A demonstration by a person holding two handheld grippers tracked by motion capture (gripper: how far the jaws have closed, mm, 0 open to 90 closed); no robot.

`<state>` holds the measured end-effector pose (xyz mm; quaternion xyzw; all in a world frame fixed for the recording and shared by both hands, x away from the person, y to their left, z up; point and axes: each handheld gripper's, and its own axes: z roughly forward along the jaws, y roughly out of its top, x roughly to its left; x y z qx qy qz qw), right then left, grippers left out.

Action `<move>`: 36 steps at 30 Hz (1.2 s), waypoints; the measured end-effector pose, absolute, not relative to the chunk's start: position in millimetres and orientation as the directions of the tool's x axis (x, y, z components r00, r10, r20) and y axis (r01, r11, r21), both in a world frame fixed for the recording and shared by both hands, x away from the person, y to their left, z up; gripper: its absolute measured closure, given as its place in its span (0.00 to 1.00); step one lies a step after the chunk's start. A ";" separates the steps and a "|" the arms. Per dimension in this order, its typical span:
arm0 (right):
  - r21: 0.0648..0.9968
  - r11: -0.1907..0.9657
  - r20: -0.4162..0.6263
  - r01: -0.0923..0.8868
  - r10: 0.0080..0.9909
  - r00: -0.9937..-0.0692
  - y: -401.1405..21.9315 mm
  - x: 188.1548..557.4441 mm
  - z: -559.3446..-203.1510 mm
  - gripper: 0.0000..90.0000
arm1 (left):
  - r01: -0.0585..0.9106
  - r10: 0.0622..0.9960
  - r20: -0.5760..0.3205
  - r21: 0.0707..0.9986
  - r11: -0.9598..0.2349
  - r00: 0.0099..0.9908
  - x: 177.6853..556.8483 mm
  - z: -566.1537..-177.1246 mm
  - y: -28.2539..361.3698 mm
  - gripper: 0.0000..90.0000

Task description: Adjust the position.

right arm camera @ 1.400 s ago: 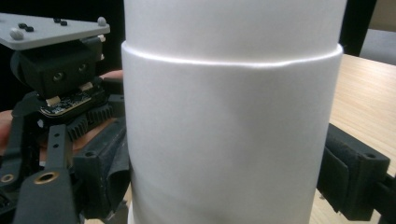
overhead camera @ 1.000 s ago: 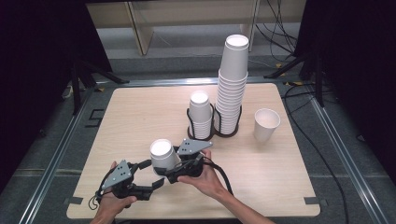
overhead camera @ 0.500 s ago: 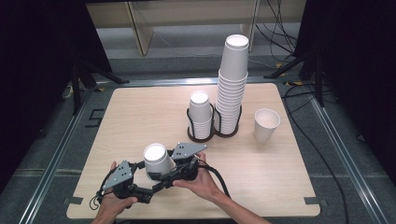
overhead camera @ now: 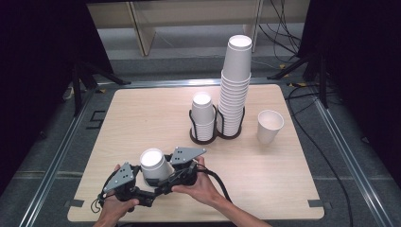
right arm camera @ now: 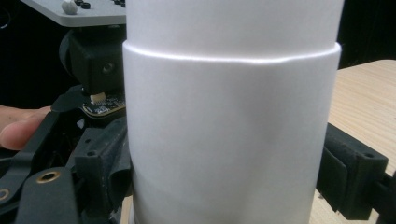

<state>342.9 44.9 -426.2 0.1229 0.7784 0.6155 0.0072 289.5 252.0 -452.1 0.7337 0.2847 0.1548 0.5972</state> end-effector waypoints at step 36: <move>0.933 0.338 0.074 0.124 0.159 -0.985 44.5 344.6 -390.2 0.18 | 0.175 0.575 0.003 0.951 -0.254 0.818 284.0 -449.5 249.8 0.11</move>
